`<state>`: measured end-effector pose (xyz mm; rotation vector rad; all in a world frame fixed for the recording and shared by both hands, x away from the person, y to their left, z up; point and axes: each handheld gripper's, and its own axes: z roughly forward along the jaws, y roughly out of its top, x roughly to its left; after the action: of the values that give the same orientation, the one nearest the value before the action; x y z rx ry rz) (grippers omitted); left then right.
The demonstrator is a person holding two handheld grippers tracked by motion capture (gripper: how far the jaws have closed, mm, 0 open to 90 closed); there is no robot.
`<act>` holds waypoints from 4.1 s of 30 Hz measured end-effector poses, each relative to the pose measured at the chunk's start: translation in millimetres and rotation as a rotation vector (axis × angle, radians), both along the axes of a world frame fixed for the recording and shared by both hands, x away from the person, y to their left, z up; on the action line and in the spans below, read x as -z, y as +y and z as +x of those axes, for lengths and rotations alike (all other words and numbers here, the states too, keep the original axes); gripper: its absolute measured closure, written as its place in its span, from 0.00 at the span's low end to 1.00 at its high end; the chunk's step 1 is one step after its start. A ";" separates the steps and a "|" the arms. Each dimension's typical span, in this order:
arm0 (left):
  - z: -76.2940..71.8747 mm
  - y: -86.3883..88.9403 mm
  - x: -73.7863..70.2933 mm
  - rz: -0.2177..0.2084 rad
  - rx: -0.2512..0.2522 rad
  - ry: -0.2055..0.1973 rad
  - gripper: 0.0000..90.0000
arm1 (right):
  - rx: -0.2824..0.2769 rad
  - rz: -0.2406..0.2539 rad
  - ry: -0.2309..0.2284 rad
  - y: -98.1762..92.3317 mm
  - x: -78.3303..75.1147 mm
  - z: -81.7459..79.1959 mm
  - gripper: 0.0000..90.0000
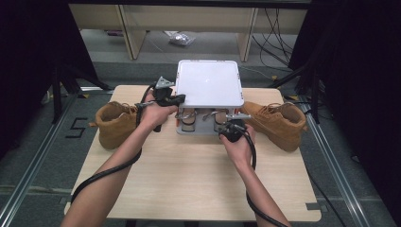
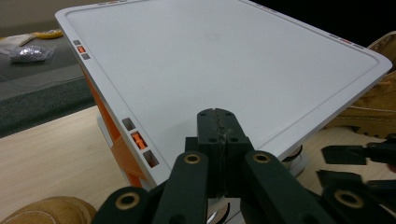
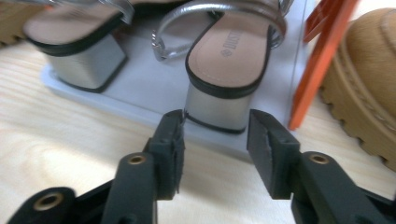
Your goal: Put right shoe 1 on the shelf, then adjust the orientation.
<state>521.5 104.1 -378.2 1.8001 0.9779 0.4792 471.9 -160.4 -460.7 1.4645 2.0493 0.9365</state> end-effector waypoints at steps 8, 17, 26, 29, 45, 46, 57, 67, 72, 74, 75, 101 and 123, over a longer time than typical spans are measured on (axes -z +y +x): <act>-3.4 8.7 -6.9 -0.002 -0.011 0.002 0.84 | -0.031 0.048 -0.008 -31.3 -7.8 -44.6 0.56; -23.4 47.2 -19.1 0.014 -0.064 -0.015 0.68 | -0.009 0.112 -0.040 -56.6 -0.8 -82.6 0.53; -32.7 78.4 -17.7 0.021 -0.118 -0.003 0.66 | -0.007 0.128 -0.050 -61.7 3.7 -95.3 0.53; -34.2 83.6 -17.1 0.018 -0.123 0.001 0.66 | 0.001 0.133 -0.054 -63.8 -1.2 -97.6 0.52; -40.2 113.1 -16.1 0.045 -0.182 0.015 0.67 | 0.017 0.152 -0.059 -70.4 -3.3 -99.9 0.52; -41.0 116.7 -16.0 0.053 -0.190 0.015 0.67 | 0.016 0.156 -0.062 -70.5 -3.3 -100.2 0.52; -48.4 165.0 -13.9 0.079 -0.280 0.035 0.68 | 0.014 0.142 -0.054 -67.0 -4.1 -103.1 0.52; -39.1 208.0 0.3 0.126 -0.393 0.082 0.66 | 0.006 0.151 -0.041 -65.6 -3.4 -103.5 0.52; -38.5 220.0 9.8 0.166 -0.416 0.111 0.64 | 0.021 0.171 -0.026 -63.3 -1.8 -104.7 0.52; -38.8 222.4 13.4 0.153 -0.419 0.124 0.64 | 0.021 0.163 -0.019 -63.4 -1.4 -104.8 0.52; -39.0 224.4 14.7 0.171 -0.417 0.133 0.65 | 0.020 0.169 -0.020 -62.9 -0.5 -104.3 0.52; -39.6 225.8 19.0 0.191 -0.427 0.253 0.85 | 0.003 0.136 -0.022 -64.7 6.1 -102.5 0.53; -83.0 186.6 3.9 0.078 -0.368 0.370 0.85 | -0.007 0.138 -0.026 -63.2 6.6 -102.3 0.52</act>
<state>438.5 290.8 -382.1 1.8193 1.5823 0.4182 369.6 -223.6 -467.3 1.5071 2.0078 1.1134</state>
